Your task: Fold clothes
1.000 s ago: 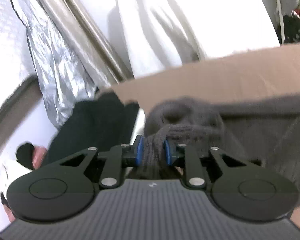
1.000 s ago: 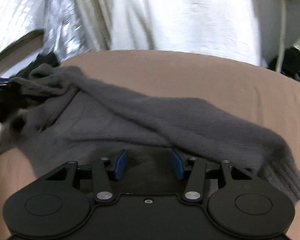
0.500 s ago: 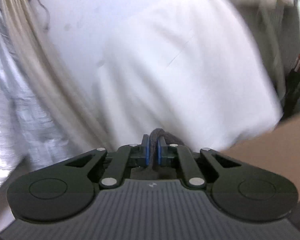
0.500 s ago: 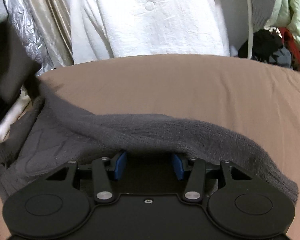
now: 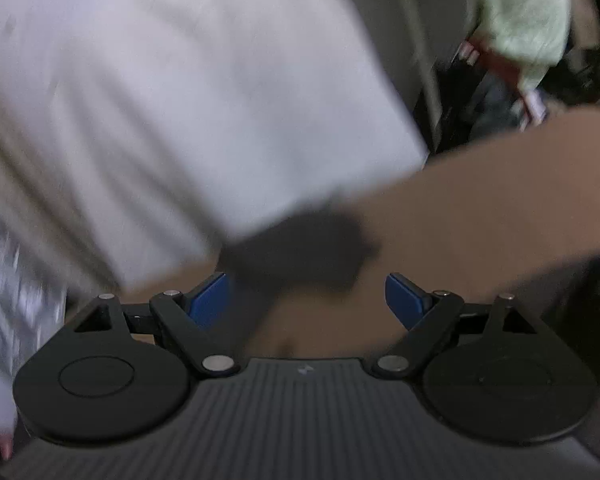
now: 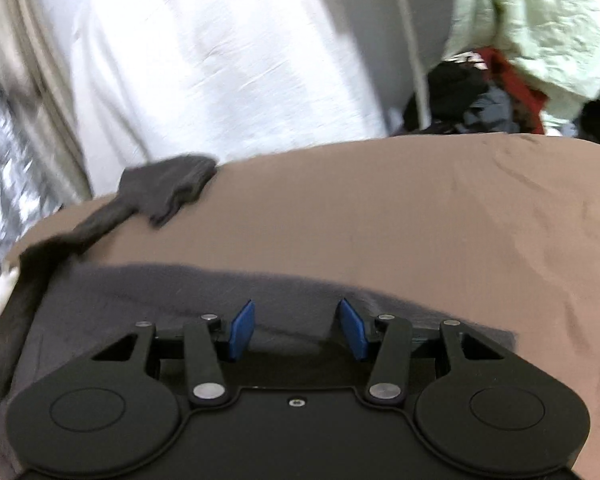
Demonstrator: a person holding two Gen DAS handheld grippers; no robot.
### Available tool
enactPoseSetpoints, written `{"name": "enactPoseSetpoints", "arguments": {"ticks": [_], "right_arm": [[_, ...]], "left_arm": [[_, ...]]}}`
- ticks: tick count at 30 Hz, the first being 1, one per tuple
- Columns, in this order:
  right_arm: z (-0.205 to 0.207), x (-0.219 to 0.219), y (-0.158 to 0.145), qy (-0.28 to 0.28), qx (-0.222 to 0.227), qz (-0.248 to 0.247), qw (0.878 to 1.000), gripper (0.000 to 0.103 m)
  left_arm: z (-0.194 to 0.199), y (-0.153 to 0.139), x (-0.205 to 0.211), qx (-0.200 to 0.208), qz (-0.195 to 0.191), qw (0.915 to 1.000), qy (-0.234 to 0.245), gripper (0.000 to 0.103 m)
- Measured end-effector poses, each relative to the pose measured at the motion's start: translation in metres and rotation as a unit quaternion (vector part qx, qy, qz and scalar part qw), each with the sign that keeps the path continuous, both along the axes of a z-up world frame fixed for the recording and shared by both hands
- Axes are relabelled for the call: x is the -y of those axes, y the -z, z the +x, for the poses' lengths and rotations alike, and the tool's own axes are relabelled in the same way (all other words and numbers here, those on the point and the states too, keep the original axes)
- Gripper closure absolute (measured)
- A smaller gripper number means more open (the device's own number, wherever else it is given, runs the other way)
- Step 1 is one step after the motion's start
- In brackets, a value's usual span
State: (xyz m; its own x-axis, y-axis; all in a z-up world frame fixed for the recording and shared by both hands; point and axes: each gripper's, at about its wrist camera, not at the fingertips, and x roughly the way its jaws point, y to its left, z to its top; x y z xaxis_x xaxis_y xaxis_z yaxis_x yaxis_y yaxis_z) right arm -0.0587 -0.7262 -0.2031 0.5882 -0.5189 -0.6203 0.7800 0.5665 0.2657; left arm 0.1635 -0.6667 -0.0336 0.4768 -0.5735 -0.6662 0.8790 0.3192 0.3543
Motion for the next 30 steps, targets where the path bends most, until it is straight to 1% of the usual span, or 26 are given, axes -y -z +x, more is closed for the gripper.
{"name": "enactPoseSetpoints", "arguments": {"ticks": [1,4,5,7,9,10,11,12,13,14,15,16,17,19,21,22,23,24,25,26,27,28,29,30], "right_arm": [[-0.003,0.002,-0.001,0.009,-0.003,0.000,1.000,0.049],[-0.011,0.008,0.000,0.035,-0.018,0.009,0.999,0.049],[-0.015,0.012,0.001,0.057,-0.041,0.008,0.997,0.049],[-0.022,0.019,0.004,0.109,-0.093,0.004,0.990,0.048],[-0.029,0.027,0.006,0.159,-0.145,0.001,0.976,0.047],[-0.034,0.031,0.009,0.169,-0.156,0.001,0.973,0.047],[-0.041,0.034,0.010,0.166,-0.147,0.013,0.975,0.047],[-0.048,0.038,0.010,0.162,-0.121,0.037,0.979,0.047],[-0.055,0.042,0.009,0.157,-0.092,0.065,0.981,0.047],[-0.061,0.044,0.008,0.145,-0.060,0.091,0.983,0.047],[-0.064,0.042,0.008,0.135,-0.038,0.112,0.984,0.045],[-0.067,0.039,0.007,0.126,-0.018,0.131,0.983,0.042],[-0.069,0.033,0.006,0.128,-0.015,0.141,0.982,0.037],[-0.069,0.012,0.003,0.128,-0.041,0.140,0.981,0.037],[-0.064,0.002,0.003,0.107,-0.055,0.130,0.984,0.036],[-0.061,0.001,0.004,0.098,-0.061,0.127,0.985,0.036],[-0.058,0.003,0.005,0.093,-0.065,0.128,0.985,0.036],[-0.056,0.006,0.005,0.083,-0.067,0.128,0.986,0.035],[-0.050,0.009,0.008,0.068,-0.078,0.125,0.987,0.033],[-0.043,0.012,0.011,0.052,-0.091,0.123,0.987,0.027],[-0.033,0.010,0.016,0.037,-0.122,0.101,0.987,0.025],[-0.024,0.008,0.020,0.022,-0.158,0.075,0.984,0.025],[-0.014,0.002,0.023,0.007,-0.181,0.041,0.983,0.023],[-0.004,-0.003,0.026,-0.007,-0.201,0.005,0.980,0.024]], "left_arm": [[0.008,0.013,-0.014,-0.001,0.014,0.9998,-0.017,0.017],[0.033,0.044,-0.057,0.017,0.042,0.9970,-0.062,0.017],[0.043,0.055,-0.072,0.015,0.049,0.9951,-0.085,0.017],[0.063,0.076,-0.101,0.008,0.061,0.9897,-0.129,0.017],[0.079,0.093,-0.126,-0.049,0.048,0.9809,-0.182,0.017],[0.082,0.098,-0.136,-0.080,0.035,0.9772,-0.194,0.017],[0.084,0.103,-0.147,-0.114,0.017,0.9733,-0.199,0.017],[0.084,0.106,-0.155,-0.132,0.004,0.9710,-0.199,0.017],[0.082,0.109,-0.162,-0.140,-0.006,0.9701,-0.198,0.017],[0.080,0.111,-0.165,-0.141,-0.016,0.9704,-0.196,0.017],[0.076,0.111,-0.168,-0.139,-0.025,0.9707,-0.195,0.016],[0.073,0.112,-0.171,-0.141,-0.033,0.9702,-0.194,0.015],[0.081,0.111,-0.181,-0.153,-0.039,0.9690,-0.190,0.013],[0.082,0.107,-0.184,-0.190,-0.050,0.9640,-0.179,0.013],[0.072,0.103,-0.193,-0.219,-0.075,0.9592,-0.163,0.013],[0.066,0.103,-0.195,-0.220,-0.081,0.9596,-0.156,0.012],[0.060,0.103,-0.196,-0.220,-0.085,0.9601,-0.150,0.009],[0.059,0.109,-0.194,-0.213,-0.075,0.9627,-0.150,0.004],[0.059,0.115,-0.191,-0.205,-0.065,0.9651,-0.149,0.002],[0.058,0.121,-0.189,-0.197,-0.054,0.9674,-0.149,0.001],[0.058,0.127,-0.186,-0.191,-0.043,0.9693,-0.149,0.001],[0.064,0.136,-0.182,-0.200,-0.026,0.9683,-0.148,0.001],[0.075,0.146,-0.179,-0.220,-0.011,0.9628,-0.156,0.004],[0.085,0.153,-0.178,-0.231,-0.008,0.9559,-0.181,0.032]]}}
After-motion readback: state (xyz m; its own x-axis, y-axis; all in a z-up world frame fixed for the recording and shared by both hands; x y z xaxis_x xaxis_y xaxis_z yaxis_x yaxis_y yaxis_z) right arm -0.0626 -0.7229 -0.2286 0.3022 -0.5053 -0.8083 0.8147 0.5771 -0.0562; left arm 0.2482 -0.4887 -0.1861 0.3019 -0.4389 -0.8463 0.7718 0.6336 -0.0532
